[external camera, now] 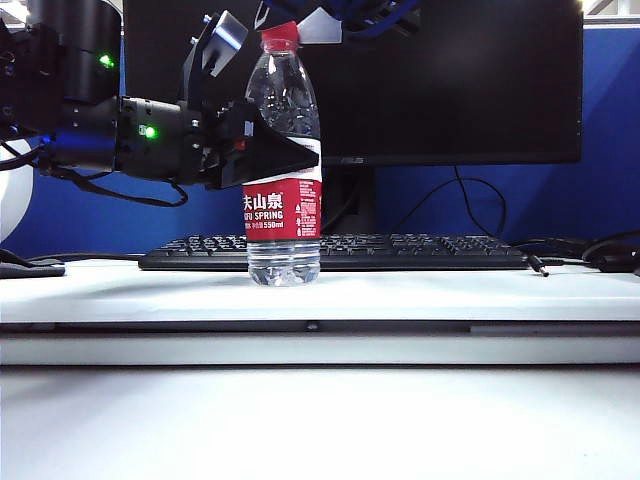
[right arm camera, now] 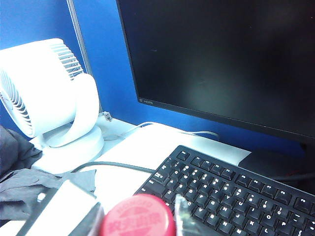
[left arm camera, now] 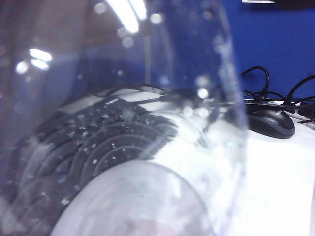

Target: Unscrew the cap from the plastic bottle on the table.

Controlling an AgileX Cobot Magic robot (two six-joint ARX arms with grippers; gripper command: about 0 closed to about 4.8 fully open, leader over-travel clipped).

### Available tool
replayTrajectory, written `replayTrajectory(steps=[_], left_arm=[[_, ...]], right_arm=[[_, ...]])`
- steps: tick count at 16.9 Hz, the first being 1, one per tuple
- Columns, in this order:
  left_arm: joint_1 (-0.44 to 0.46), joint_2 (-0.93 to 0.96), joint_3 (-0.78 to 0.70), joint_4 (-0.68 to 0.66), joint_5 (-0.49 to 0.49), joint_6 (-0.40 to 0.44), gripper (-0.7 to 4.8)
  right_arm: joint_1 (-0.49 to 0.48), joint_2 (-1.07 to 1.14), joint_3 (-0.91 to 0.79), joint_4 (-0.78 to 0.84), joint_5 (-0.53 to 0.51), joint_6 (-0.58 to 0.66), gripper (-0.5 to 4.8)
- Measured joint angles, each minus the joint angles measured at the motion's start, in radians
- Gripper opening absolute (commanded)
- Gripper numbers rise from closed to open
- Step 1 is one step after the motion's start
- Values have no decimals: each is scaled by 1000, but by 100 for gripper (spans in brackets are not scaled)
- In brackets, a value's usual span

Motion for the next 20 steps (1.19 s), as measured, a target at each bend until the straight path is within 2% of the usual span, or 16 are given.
replayTrajectory(steps=[1,3,6,8,9,11,12,14,17,19,20], left_arm=[[0,0,0,0,0,0,237],[0,0,0,0,0,-1,237],[0,0,0,-1,0,-2,237],[-1,0,0,-2,0,-1,237],[-1,0,0,-2,0,1,237],[-2,0,0,-1,2,5,237],[-2,0,0,-1,14,6,237],[-2,0,0,-2,60,8,237],[-6,0,0,-5,114,7,237],[-7,0,-2,-5,129,7,237],[-7,0,-2,-5,133,7,237]], right_arm=[[-3,-1,4,-12,-3,0,142],[-6,-4,7,-32,-10,0,133],[-6,-4,7,-36,-10,-2,41],[-26,-21,9,-83,-45,0,41],[-45,-26,10,-98,-106,0,41],[-122,-30,11,-107,-351,-6,41],[-150,-30,11,-107,-438,-9,41],[-220,-29,11,-108,-661,-11,41],[-303,-27,11,-112,-911,5,40],[-323,-27,11,-113,-976,19,41],[-325,-27,11,-113,-986,26,76]])
